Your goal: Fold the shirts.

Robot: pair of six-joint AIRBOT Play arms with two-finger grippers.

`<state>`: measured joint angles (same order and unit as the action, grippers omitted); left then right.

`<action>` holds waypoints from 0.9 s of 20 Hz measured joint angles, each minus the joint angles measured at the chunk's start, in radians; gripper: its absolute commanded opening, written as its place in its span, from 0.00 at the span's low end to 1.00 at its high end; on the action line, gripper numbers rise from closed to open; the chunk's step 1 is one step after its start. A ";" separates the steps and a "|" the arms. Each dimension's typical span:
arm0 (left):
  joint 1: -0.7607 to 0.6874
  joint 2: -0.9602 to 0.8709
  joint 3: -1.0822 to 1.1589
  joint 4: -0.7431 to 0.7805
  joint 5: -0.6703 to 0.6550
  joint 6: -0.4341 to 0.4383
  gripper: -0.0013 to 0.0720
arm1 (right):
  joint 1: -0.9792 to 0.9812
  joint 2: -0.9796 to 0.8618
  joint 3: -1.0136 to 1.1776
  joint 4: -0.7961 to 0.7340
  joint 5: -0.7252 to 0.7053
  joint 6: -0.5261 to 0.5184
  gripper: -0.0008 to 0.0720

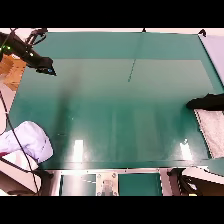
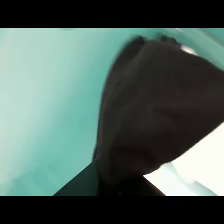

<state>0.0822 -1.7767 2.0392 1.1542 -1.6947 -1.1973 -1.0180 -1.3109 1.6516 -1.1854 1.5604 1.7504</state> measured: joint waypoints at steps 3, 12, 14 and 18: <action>0.000 0.000 0.000 -0.018 0.000 0.000 0.05 | -0.005 0.011 -0.039 -0.156 0.089 0.045 0.08; 0.000 0.000 0.000 -0.043 0.000 0.001 0.05 | -0.006 0.006 -0.345 -0.423 0.174 0.101 0.59; 0.000 0.000 0.000 -0.047 0.000 0.001 0.05 | 0.006 0.000 -0.341 -0.418 0.169 0.114 0.12; 0.000 0.016 -0.002 -0.075 0.003 -0.002 0.04 | 0.082 -0.002 -0.256 -0.293 0.113 0.091 0.03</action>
<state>0.0822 -1.7603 2.0377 1.0790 -1.6913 -1.1992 -0.9363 -1.3128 1.3952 -1.4788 1.6737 1.8412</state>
